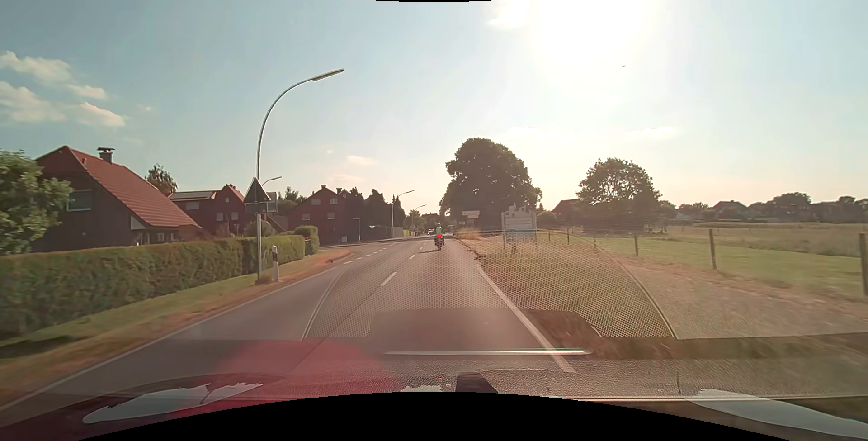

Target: Follow the waypoints while adhering to traffic rules and regulations

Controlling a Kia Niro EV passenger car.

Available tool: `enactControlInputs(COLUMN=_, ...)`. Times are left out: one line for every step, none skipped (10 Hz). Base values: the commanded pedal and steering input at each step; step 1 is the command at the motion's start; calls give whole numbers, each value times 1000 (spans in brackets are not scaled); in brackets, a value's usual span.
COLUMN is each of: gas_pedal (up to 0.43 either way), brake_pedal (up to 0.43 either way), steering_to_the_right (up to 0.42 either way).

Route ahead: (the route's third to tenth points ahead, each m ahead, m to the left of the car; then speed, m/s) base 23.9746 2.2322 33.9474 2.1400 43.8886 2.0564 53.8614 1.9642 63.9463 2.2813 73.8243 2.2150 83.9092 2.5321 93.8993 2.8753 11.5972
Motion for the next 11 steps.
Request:
enactControlInputs(gas_pedal=130, brake_pedal=0, steering_to_the_right=-5)
enactControlInputs(gas_pedal=130, brake_pedal=0, steering_to_the_right=-5)
enactControlInputs(gas_pedal=130, brake_pedal=0, steering_to_the_right=-5)
enactControlInputs(gas_pedal=130, brake_pedal=0, steering_to_the_right=-5)
enactControlInputs(gas_pedal=130, brake_pedal=0, steering_to_the_right=-5)
enactControlInputs(gas_pedal=130, brake_pedal=0, steering_to_the_right=-5)
enactControlInputs(gas_pedal=130, brake_pedal=0, steering_to_the_right=-5)
enactControlInputs(gas_pedal=130, brake_pedal=0, steering_to_the_right=-5)
enactControlInputs(gas_pedal=130, brake_pedal=0, steering_to_the_right=-5)
enactControlInputs(gas_pedal=130, brake_pedal=0, steering_to_the_right=-5)
enactControlInputs(gas_pedal=130, brake_pedal=0, steering_to_the_right=-5)
